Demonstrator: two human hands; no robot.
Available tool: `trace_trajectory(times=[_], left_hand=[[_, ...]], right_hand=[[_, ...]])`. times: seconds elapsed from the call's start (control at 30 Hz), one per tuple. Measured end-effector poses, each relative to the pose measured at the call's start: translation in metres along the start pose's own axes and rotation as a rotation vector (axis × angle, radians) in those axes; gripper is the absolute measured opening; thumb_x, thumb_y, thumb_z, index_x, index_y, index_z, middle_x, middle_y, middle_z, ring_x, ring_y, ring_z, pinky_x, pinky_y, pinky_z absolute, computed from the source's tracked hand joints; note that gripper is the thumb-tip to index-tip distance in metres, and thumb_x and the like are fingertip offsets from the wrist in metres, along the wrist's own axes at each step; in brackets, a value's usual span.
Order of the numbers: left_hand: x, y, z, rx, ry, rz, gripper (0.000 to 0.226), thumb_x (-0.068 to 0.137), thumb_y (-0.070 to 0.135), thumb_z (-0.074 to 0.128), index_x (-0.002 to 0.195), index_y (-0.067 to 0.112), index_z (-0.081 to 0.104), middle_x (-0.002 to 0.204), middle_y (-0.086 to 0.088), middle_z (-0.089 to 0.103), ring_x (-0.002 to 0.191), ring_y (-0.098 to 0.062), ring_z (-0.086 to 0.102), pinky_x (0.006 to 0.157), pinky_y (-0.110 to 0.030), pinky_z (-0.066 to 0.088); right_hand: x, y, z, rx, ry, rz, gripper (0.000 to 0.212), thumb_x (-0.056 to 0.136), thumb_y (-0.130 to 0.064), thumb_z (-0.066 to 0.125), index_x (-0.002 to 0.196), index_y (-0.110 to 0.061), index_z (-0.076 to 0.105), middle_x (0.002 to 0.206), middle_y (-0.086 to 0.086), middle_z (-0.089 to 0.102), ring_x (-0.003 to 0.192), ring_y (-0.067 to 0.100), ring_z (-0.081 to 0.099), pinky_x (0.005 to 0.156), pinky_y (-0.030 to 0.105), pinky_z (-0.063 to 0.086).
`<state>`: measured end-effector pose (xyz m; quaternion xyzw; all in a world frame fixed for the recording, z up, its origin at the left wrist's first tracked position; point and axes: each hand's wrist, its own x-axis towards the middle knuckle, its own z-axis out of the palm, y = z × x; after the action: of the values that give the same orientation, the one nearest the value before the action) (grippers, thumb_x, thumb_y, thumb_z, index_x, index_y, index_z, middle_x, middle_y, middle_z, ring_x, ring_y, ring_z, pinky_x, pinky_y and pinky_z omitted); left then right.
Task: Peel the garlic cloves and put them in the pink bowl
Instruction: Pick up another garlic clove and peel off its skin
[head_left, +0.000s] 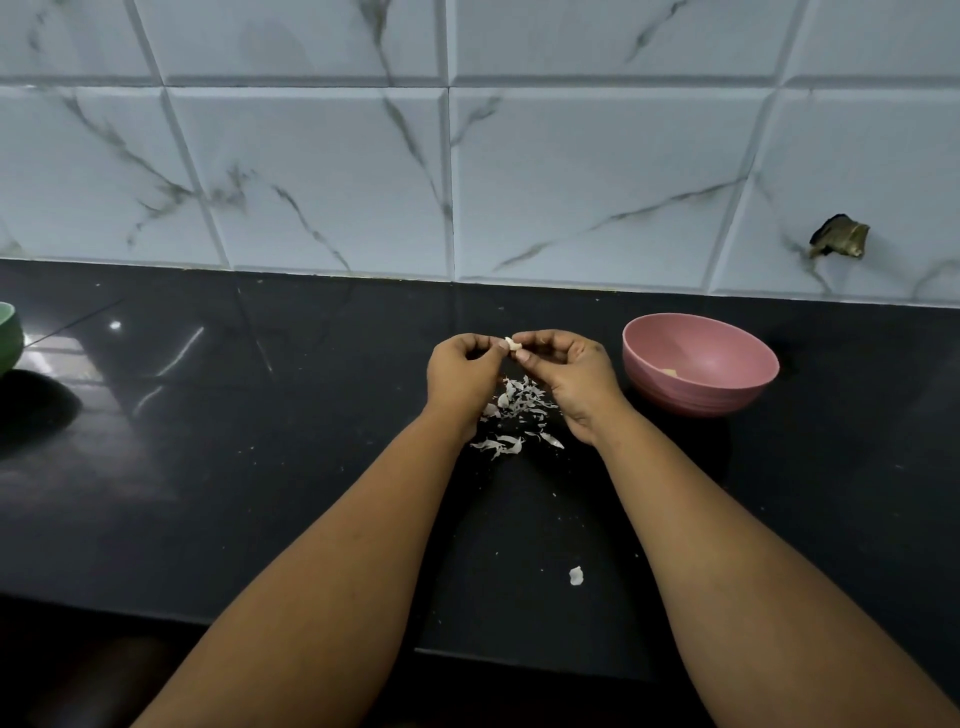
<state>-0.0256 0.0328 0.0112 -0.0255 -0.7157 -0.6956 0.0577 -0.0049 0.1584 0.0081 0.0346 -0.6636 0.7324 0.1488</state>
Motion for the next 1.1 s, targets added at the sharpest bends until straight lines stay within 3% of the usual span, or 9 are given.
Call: trace_trajectory(times=[0.17,0.47,0.63,0.77,0.97,1.1], left_hand=[[-0.0006,-0.0001,0.0011,-0.001,-0.020,0.022,0.019,0.089,0.029,0.072,0.087,0.010,0.071,0.078,-0.005,0.070,0.064,-0.011,0.060,0.063,-0.026,0.054],[0.0016,0.0002,0.0011,-0.087,-0.054,-0.018,0.009,0.092,0.013,0.067,0.086,0.008,0.070,0.077,-0.005,0.070,0.059,-0.005,0.058,0.057,-0.016,0.049],[0.0020,-0.0008,0.0020,-0.029,-0.077,-0.017,0.012,0.096,0.016,0.060,0.086,0.011,0.066,0.086,-0.011,0.072,0.066,-0.013,0.060,0.062,-0.028,0.051],[0.0014,-0.0021,0.0016,0.119,0.009,0.140,0.011,0.094,0.020,0.060,0.084,0.024,0.061,0.087,-0.004,0.068,0.077,-0.024,0.065,0.073,-0.044,0.056],[0.0029,-0.0012,-0.0026,0.139,-0.043,0.293,0.017,0.084,0.017,0.077,0.094,0.029,0.071,0.106,-0.001,0.067,0.087,-0.006,0.066,0.081,-0.026,0.057],[0.0036,-0.0039,-0.0023,0.169,-0.048,0.285,0.010,0.084,0.018,0.077,0.094,0.019,0.076,0.096,0.001,0.072,0.087,-0.008,0.070,0.081,-0.028,0.059]], right_hand=[[0.0002,0.0005,0.0006,0.036,0.005,0.001,0.016,0.084,0.004,0.068,0.094,-0.008,0.071,0.094,0.007,0.073,0.091,0.011,0.069,0.080,0.020,0.053],[-0.0003,-0.0009,-0.0008,0.089,0.010,0.032,0.019,0.087,0.006,0.064,0.093,-0.010,0.071,0.090,0.006,0.073,0.085,0.009,0.069,0.076,0.017,0.053],[0.0006,-0.0008,-0.0001,0.117,0.018,0.044,0.017,0.088,0.004,0.063,0.094,-0.010,0.071,0.088,0.006,0.072,0.081,0.009,0.069,0.074,0.016,0.053],[0.0014,-0.0002,0.0000,0.106,0.038,0.048,0.015,0.087,0.003,0.065,0.093,-0.010,0.071,0.087,0.007,0.072,0.081,0.010,0.068,0.075,0.018,0.054],[0.0014,0.0005,-0.0012,0.118,0.052,0.053,0.011,0.087,0.001,0.066,0.093,-0.008,0.071,0.092,0.011,0.072,0.087,0.016,0.068,0.080,0.022,0.055],[0.0016,-0.0006,-0.0021,0.104,0.034,0.051,0.013,0.088,0.001,0.065,0.091,-0.010,0.071,0.084,0.007,0.072,0.077,0.011,0.066,0.073,0.019,0.054]])
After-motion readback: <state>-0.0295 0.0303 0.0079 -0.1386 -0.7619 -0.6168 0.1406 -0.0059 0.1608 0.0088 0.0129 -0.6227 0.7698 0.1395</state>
